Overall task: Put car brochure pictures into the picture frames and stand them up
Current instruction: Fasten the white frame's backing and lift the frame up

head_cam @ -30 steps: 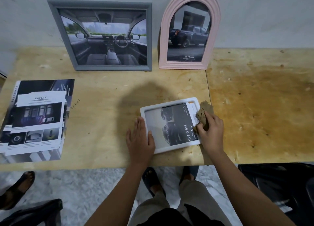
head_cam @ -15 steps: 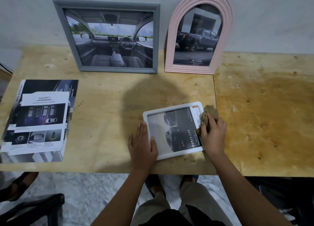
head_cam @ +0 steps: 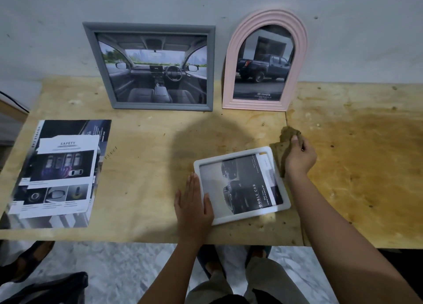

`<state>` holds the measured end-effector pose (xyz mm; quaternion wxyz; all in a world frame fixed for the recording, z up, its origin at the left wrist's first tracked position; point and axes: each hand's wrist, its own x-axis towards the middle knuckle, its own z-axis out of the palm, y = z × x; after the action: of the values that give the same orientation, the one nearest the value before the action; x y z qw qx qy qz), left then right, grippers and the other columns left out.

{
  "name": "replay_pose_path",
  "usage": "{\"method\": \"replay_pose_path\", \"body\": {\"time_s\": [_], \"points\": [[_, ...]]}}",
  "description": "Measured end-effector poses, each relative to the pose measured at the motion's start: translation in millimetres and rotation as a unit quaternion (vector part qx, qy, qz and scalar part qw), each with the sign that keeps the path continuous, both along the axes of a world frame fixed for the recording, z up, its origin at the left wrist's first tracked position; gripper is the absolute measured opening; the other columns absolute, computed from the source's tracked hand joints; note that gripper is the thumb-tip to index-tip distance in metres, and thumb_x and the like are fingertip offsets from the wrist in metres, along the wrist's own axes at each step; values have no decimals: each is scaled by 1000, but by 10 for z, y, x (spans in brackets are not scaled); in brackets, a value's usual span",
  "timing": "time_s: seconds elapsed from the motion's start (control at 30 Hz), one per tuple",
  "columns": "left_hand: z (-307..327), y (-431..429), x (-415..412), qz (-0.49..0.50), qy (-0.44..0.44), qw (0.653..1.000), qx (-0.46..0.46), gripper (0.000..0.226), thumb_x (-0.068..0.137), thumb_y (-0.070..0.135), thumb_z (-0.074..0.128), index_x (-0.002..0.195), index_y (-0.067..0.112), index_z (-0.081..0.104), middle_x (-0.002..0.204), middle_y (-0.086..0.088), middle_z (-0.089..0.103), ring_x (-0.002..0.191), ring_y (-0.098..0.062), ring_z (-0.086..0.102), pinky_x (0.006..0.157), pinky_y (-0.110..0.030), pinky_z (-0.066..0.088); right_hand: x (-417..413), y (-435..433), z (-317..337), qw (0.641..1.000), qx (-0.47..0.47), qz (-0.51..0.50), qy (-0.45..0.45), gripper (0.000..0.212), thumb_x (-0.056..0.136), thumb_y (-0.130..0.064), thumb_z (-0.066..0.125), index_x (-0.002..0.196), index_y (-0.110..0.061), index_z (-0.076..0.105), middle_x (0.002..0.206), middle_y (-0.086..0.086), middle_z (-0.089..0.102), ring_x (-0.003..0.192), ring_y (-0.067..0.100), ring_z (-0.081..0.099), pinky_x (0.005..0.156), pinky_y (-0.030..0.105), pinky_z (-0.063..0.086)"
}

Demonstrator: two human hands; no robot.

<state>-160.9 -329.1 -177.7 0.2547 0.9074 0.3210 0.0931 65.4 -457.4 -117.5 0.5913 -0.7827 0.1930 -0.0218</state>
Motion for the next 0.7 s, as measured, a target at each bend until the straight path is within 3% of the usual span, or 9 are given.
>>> {"method": "replay_pose_path", "body": {"time_s": [0.1, 0.2, 0.27, 0.4, 0.47, 0.57, 0.7], "points": [[-23, 25, -5, 0, 2, 1000, 5, 58, 91, 33, 31, 143, 7, 34, 148, -7, 38, 138, -18, 32, 113, -43, 17, 31, -212, 32, 998, -44, 18, -46, 11, 94, -17, 51, 91, -10, 59, 76, -5, 52, 72, 6, 47, 75, 24, 36], [-18, 8, -12, 7, -4, 1000, -9, 60, 91, 37, 28, 144, 9, 33, 149, -6, 36, 138, -16, 31, 115, -39, 13, -50, -495, 95, 983, -160, 33, -88, 21, 94, -20, 50, 102, -6, 64, 99, 10, 60, 97, 24, 52, 89, 35, 42], [-6, 2, -8, 11, -13, 1000, -25, 63, 91, 42, 26, 145, 10, 33, 149, -4, 35, 138, -15, 31, 115, -37, 12, -166, -695, 137, 959, -263, 58, -85, 28, 94, -21, 50, 113, -5, 63, 112, 13, 60, 110, 31, 49, 97, 43, 37], [26, 11, 29, 31, -10, 998, -61, 73, 89, 52, 21, 145, 6, 32, 150, -7, 33, 139, -19, 30, 115, -36, 13, -419, -1059, 45, 879, -416, 226, 54, 39, 91, -17, 52, 130, -13, 51, 126, 11, 55, 115, 33, 45, 95, 42, 34], [60, 21, 43, 40, -9, 996, -84, 73, 90, 52, 25, 143, 2, 32, 149, -13, 34, 140, -25, 29, 115, -39, 17, -496, -1146, -12, 851, -427, 289, 104, 54, 88, -13, 54, 139, -14, 39, 139, 10, 45, 124, 31, 40, 97, 44, 38], [118, 28, -20, 16, 4, 995, -102, 68, 90, 44, 29, 143, 0, 33, 150, -15, 32, 141, -27, 25, 116, -40, 18, -634, -1049, 12, 859, -419, 289, 52, 54, 86, -10, 54, 139, -8, 41, 145, 14, 38, 128, 33, 38, 102, 46, 39], [154, -53, -169, 3, 5, 989, -148, 63, 92, 40, 34, 141, 1, 37, 150, -14, 33, 141, -28, 23, 115, -35, 16, -823, -745, 83, 901, -287, 323, 37, 34, 87, -1, 48, 120, 0, 53, 114, 18, 55, 100, 33, 51, 79, 38, 44]]}}
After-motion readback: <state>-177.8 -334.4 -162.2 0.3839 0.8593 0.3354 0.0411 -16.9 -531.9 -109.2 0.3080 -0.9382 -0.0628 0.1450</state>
